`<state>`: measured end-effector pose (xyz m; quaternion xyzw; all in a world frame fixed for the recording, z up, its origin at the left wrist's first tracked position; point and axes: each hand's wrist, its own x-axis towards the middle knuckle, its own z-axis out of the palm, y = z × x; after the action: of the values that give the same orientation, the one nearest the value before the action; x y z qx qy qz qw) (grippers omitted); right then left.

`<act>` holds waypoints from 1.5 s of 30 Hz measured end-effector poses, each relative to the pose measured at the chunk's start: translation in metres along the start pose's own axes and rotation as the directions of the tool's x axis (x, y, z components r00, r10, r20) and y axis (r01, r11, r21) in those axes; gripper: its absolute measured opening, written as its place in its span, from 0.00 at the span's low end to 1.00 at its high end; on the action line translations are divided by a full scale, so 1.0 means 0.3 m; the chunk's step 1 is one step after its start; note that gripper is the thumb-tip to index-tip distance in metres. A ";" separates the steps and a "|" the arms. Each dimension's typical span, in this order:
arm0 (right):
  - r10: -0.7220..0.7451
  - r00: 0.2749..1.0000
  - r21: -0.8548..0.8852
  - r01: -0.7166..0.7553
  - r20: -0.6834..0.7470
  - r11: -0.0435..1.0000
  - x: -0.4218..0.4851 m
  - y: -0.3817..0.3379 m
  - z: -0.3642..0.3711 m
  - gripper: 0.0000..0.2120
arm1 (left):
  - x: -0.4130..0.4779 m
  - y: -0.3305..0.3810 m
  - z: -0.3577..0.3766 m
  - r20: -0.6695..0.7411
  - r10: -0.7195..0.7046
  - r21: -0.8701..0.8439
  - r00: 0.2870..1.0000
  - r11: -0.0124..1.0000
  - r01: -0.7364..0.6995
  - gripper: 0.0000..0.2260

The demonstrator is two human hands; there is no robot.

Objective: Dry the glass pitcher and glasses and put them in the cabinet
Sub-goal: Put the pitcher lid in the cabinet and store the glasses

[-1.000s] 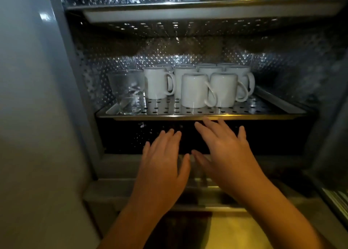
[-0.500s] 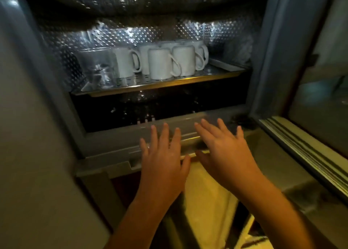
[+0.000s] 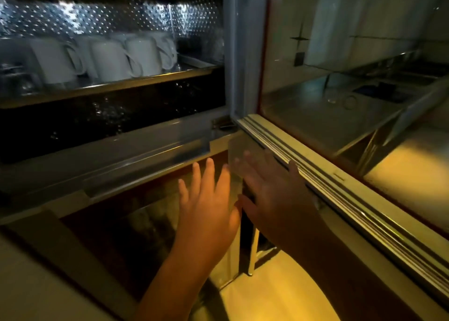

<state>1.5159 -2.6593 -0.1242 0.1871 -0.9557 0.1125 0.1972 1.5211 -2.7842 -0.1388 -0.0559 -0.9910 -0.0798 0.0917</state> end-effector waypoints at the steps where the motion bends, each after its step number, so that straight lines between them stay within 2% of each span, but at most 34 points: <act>1: -0.002 1.000 -0.031 0.001 -0.018 1.000 -0.024 0.012 -0.015 0.24 | -0.012 0.023 0.003 0.000 0.005 0.007 1.000 1.000 -0.005 0.29; 7: -0.012 0.996 -0.112 0.002 -0.088 0.994 -0.176 0.082 -0.070 0.24 | -0.124 0.161 -0.005 -0.009 0.043 -0.047 0.999 0.998 -0.044 0.27; 10: -0.012 0.994 -0.107 0.000 -0.108 0.994 -0.244 0.096 -0.107 0.21 | -0.185 0.214 -0.009 -0.058 0.080 -0.056 0.995 0.995 -0.084 0.27; 15: -0.051 0.982 -0.079 0.037 -0.181 0.996 -0.364 0.113 -0.145 0.23 | -0.282 0.269 0.013 -0.107 0.126 -0.107 0.986 0.985 -0.137 0.28; 18: -0.049 0.985 -0.045 0.042 -0.167 0.998 -0.421 0.118 -0.156 0.23 | -0.331 0.306 0.015 -0.143 0.141 -0.173 0.980 0.971 -0.165 0.30; 23: -0.082 0.979 -0.089 0.066 -0.188 0.994 -0.507 0.121 -0.203 0.21 | -0.418 0.355 0.043 -0.135 0.186 -0.141 0.973 0.969 -0.204 0.28; 29: -0.093 0.959 -0.155 0.053 -0.267 0.987 -0.576 0.102 -0.275 0.20 | -0.469 0.384 0.022 -0.199 0.318 -0.072 0.927 0.939 -0.338 0.29; 33: -0.076 0.966 -0.141 0.041 -0.247 0.989 -0.624 0.132 -0.330 0.24 | -0.474 0.422 -0.029 -0.263 0.366 -0.060 0.893 0.917 -0.393 0.28; 39: -0.115 0.950 -0.138 0.077 -0.290 0.987 -0.673 0.164 -0.436 0.24 | -0.481 0.451 -0.085 -0.304 0.422 -0.023 0.854 0.893 -0.449 0.27; 45: -0.155 0.951 -0.230 0.093 -0.267 0.969 -0.702 0.219 -0.464 0.25 | -0.493 0.467 -0.090 -0.352 0.494 0.016 0.795 0.852 -0.523 0.25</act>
<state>1.7155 -2.4936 -0.0967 0.2067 -0.9105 0.0213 0.3575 1.6878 -2.6656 -0.1201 -0.3088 -0.9037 -0.1012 0.2787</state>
